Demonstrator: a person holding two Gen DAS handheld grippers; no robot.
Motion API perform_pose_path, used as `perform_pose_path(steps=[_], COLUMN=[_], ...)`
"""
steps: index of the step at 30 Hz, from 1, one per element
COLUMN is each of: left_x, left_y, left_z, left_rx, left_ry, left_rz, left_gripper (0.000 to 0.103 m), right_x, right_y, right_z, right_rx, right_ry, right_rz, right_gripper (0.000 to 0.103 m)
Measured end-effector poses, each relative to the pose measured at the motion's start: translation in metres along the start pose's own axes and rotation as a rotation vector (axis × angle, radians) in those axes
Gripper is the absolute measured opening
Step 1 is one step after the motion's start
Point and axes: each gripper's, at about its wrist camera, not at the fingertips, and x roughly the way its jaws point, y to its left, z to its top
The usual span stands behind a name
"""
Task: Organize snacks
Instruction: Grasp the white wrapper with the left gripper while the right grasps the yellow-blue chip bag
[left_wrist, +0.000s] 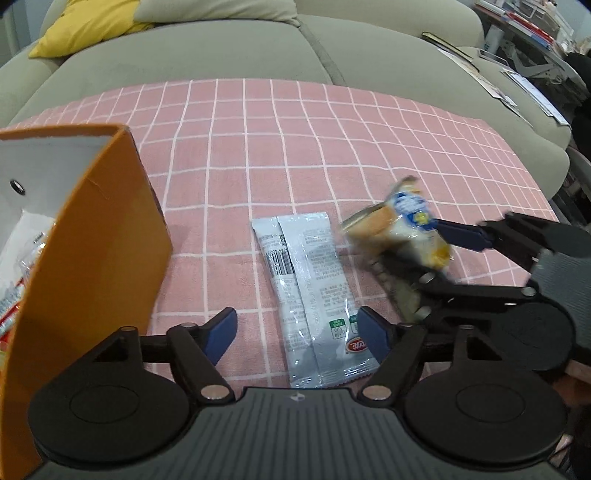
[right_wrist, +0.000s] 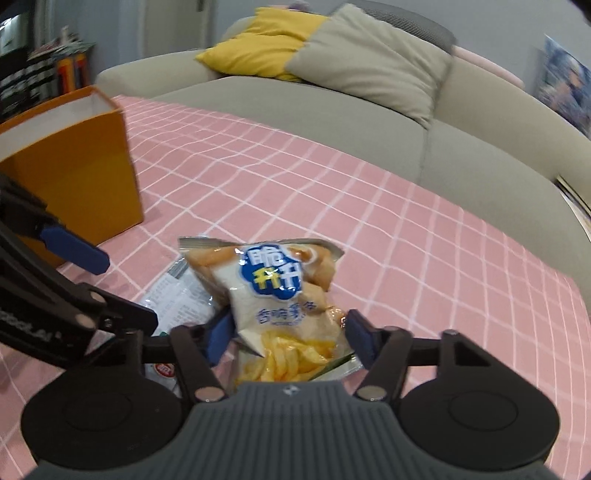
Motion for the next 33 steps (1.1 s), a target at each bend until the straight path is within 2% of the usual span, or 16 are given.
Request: perform_pose_path(steps=[4, 9, 11, 13, 15, 19, 21, 23, 26, 28, 29, 30, 32, 33], left_x=[0.011, 0.024, 0.024, 0.024, 0.023, 0.018, 0.015, 0.012, 0.007, 0.002, 0.001, 0.001, 0.003, 0.004], left_y=[-0.005, -0.006, -0.011, -0.013, -0.014, -0.018, -0.014, -0.01, -0.004, -0.002, -0.002, -0.003, -0.005, -0.007], left_z=[-0.001, -0.003, -0.004, -0.004, -0.003, -0.005, -0.007, -0.01, -0.013, -0.016, -0.015, -0.014, -0.009, -0.007], left_rx=[-0.011, -0.022, 0.005, 0.022, 0.036, 0.074, 0.067, 0.073, 0.062, 0.045, 0.033, 0.021, -0.006, -0.019], left_ry=[0.014, 0.037, 0.017, 0.013, 0.012, 0.02, 0.03, 0.04, 0.038, 0.026, 0.02, 0.017, 0.014, 0.014], left_rz=[0.02, 0.038, 0.055, 0.048, 0.024, 0.017, 0.009, 0.002, -0.008, -0.017, -0.015, -0.014, -0.009, -0.004], left_gripper=[0.088, 0.088, 0.087, 0.079, 0.055, 0.039, 0.019, 0.011, 0.01, 0.013, 0.029, 0.053, 0.082, 0.084], right_x=[-0.008, -0.016, -0.018, -0.021, -0.025, -0.036, -0.041, -0.047, -0.054, -0.055, -0.055, -0.055, -0.052, -0.05], right_y=[-0.002, -0.006, -0.006, -0.005, -0.003, 0.003, 0.007, 0.011, 0.019, 0.02, 0.019, 0.017, 0.011, 0.008], right_z=[-0.005, -0.012, -0.013, -0.015, -0.016, -0.02, -0.023, -0.027, -0.032, -0.033, -0.032, -0.031, -0.027, -0.026], right_rx=[0.063, 0.13, 0.145, 0.155, 0.167, 0.21, 0.235, 0.251, 0.248, 0.235, 0.23, 0.228, 0.225, 0.221], right_ry=[0.011, 0.015, 0.016, 0.021, 0.027, 0.041, 0.044, 0.047, 0.047, 0.05, 0.053, 0.056, 0.065, 0.078], right_rz=[-0.054, -0.06, -0.063, -0.068, -0.075, -0.089, -0.088, -0.089, -0.103, -0.128, -0.144, -0.159, -0.192, -0.201], right_gripper=[0.041, 0.039, 0.039, 0.038, 0.038, 0.038, 0.038, 0.038, 0.038, 0.038, 0.038, 0.038, 0.038, 0.038])
